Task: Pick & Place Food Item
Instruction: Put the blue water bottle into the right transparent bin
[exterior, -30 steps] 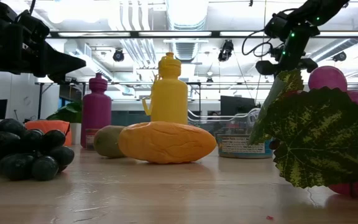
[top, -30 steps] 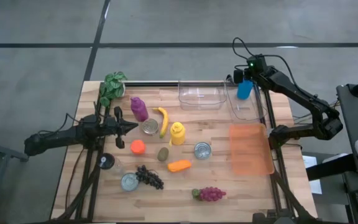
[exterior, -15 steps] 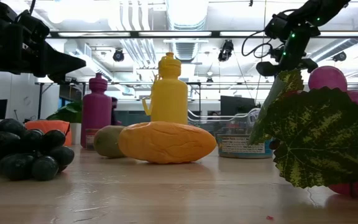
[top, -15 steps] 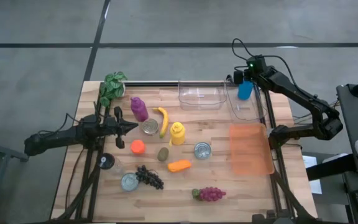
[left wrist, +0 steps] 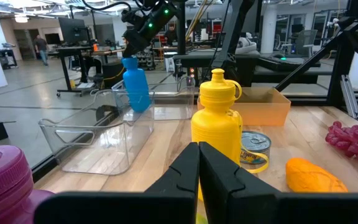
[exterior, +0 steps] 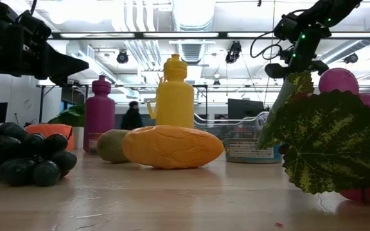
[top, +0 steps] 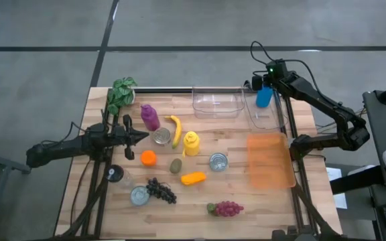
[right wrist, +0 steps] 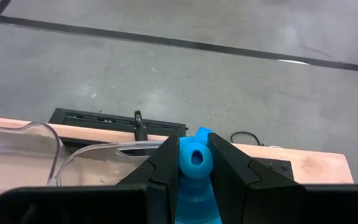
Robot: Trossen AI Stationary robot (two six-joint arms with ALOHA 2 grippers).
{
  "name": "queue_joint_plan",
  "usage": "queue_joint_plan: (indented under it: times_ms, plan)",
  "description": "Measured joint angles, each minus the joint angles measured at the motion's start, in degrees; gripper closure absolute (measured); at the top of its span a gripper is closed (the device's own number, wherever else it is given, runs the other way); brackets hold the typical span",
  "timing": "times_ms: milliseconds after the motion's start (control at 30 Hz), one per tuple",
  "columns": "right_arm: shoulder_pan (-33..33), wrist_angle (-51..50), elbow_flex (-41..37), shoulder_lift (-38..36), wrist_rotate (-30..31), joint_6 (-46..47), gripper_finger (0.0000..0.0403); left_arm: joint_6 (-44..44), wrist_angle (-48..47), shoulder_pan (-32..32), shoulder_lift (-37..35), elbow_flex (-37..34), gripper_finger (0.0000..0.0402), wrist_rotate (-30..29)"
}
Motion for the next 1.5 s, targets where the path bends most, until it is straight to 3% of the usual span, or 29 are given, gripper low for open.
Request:
queue_joint_plan:
  times_ms: [433, 1500]
  plan:
    - [0.0, 0.1, -0.1, 0.0, -0.1, 0.2, 0.0336, 0.0, 0.0, 0.0, 0.0, 0.0, 0.0387, 0.0]
    - [0.0, -0.1, -0.1, 0.0, -0.4, 0.2, 0.0251, 0.0, 0.0, 0.0, 0.0, 0.0, 0.0387, 0.0]
